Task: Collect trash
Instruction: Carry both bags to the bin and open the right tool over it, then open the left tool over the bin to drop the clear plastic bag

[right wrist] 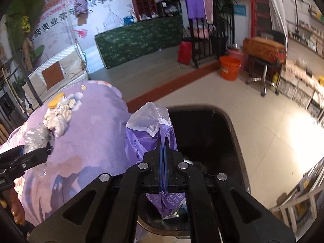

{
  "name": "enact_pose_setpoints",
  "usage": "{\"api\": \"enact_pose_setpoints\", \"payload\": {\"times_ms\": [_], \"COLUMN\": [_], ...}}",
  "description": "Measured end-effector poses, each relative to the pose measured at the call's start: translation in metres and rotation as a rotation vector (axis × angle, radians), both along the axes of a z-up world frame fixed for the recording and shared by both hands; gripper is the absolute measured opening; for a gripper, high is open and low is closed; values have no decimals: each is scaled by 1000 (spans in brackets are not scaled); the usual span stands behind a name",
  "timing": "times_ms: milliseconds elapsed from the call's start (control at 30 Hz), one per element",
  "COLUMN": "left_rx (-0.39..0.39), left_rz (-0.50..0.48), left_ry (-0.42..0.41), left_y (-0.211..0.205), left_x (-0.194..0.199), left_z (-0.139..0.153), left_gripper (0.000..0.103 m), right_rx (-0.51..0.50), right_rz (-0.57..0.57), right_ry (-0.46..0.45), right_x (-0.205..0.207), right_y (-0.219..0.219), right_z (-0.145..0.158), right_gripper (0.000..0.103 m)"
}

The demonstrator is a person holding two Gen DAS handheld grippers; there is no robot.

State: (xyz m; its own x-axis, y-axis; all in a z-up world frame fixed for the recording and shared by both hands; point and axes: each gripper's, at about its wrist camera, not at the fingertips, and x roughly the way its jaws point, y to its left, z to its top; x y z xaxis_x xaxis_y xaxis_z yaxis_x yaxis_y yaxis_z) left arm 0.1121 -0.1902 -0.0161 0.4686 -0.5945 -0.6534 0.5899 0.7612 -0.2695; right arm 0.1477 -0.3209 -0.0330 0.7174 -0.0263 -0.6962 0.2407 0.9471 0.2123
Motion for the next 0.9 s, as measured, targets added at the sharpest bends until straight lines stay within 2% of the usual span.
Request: {"api": "enact_pose_setpoints", "payload": {"times_ms": [167,233,267,300,367,467,567,900], "left_rx": [29,35,40,47,61,78,87,150], "left_rz": [-66,-88,-101,-115,-136,-159,-186,-275], "left_ry": [7,9,8,8,17,39,53,52], "left_y": [-26,-33,-37,-42,-47,-54,-62,-97], "left_x": [-6,-9,-10,-10,-10,-6,-5,-8], "left_z": [-8,-10,-12,-14,-18,-24,-29,-45], "left_gripper": [49,49,49,49,49,49,49,49], "right_rx": [75,119,135,154,151,98,99,-18], "right_rz": [-50,-74,-83,-96,-135,-160,-191,-321], "right_ry": [134,165,172,177,141,119,88,-8], "right_x": [15,15,14,12,3,-5,-15,-54], "right_y": [-20,-27,-29,-33,-38,-39,-47,-64], "right_z": [-44,-62,-66,-71,-69,-62,-50,-10], "right_gripper": [3,7,20,48,79,79,81,89]}}
